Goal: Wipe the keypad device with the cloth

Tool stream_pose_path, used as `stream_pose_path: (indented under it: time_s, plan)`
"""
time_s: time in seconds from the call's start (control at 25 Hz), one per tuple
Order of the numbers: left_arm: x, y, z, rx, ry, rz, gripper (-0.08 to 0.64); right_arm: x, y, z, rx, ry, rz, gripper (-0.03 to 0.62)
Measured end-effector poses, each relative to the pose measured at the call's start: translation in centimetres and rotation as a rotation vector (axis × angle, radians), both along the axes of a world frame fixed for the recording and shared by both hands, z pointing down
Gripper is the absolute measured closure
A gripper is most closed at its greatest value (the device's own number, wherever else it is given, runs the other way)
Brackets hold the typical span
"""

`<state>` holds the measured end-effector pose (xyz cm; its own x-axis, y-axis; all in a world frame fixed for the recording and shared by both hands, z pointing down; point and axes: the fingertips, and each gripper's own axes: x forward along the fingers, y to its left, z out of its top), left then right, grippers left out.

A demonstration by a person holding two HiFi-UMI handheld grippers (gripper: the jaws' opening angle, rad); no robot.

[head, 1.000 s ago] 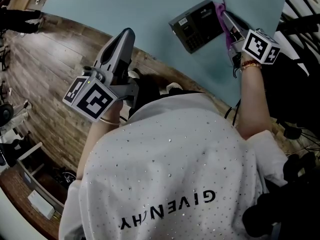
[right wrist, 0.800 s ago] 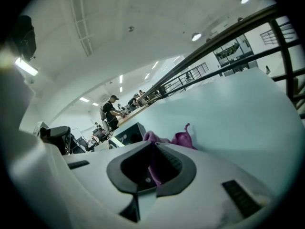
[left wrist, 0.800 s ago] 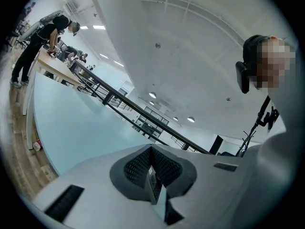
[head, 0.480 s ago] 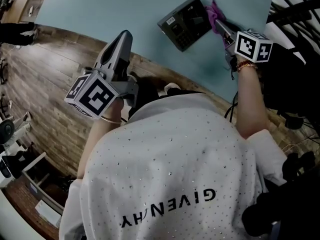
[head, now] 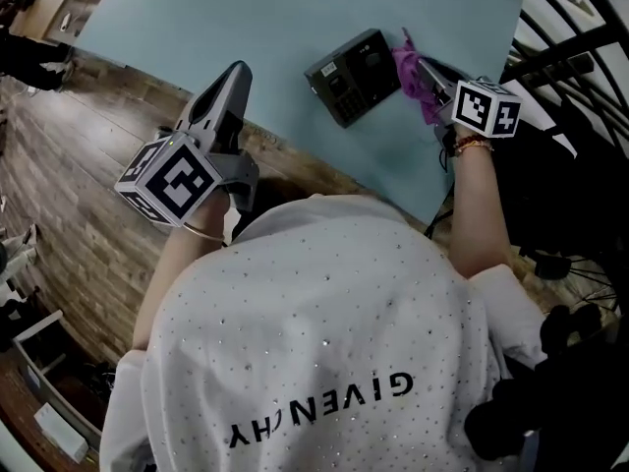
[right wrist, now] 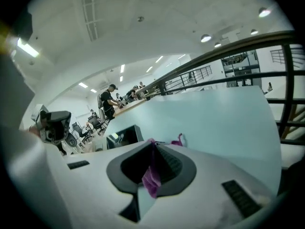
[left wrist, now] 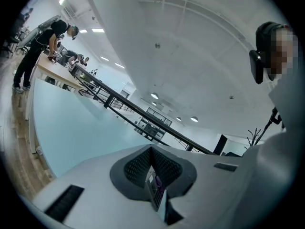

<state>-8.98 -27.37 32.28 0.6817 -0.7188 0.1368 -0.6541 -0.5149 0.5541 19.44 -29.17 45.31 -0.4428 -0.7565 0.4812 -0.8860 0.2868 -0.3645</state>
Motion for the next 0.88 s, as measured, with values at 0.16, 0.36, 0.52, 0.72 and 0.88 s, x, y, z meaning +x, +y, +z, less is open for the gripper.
stream_pose_path:
  time_s: [0.16, 0.36, 0.52, 0.72, 0.88]
  plan:
    - [-1.6, -0.3, 0.3, -0.060, 0.008, -0.045, 0.560, 0.1, -3.7, -4.7, 0.098, 0.022, 0.016, 0.569]
    - [-3.7, 0.0, 0.5, -0.064, 0.024, -0.113, 0.560, -1.0, -8.6, -11.5, 0.262, 0.072, -0.011, 0.569]
    - [-5.2, 0.1, 0.8, -0.058, 0.039, -0.161, 0.560, -3.2, -10.2, -16.8, 0.429, 0.059, -0.046, 0.569]
    - [-4.9, 0.5, 0.4, -0.045, 0.066, -0.194, 0.560, -6.2, -8.4, -13.2, 0.335, -0.013, -0.153, 0.569]
    - [-5.2, 0.3, 0.5, -0.054, 0.056, -0.197, 0.560, -8.8, -5.7, -6.8, 0.166, 0.062, -0.241, 0.569]
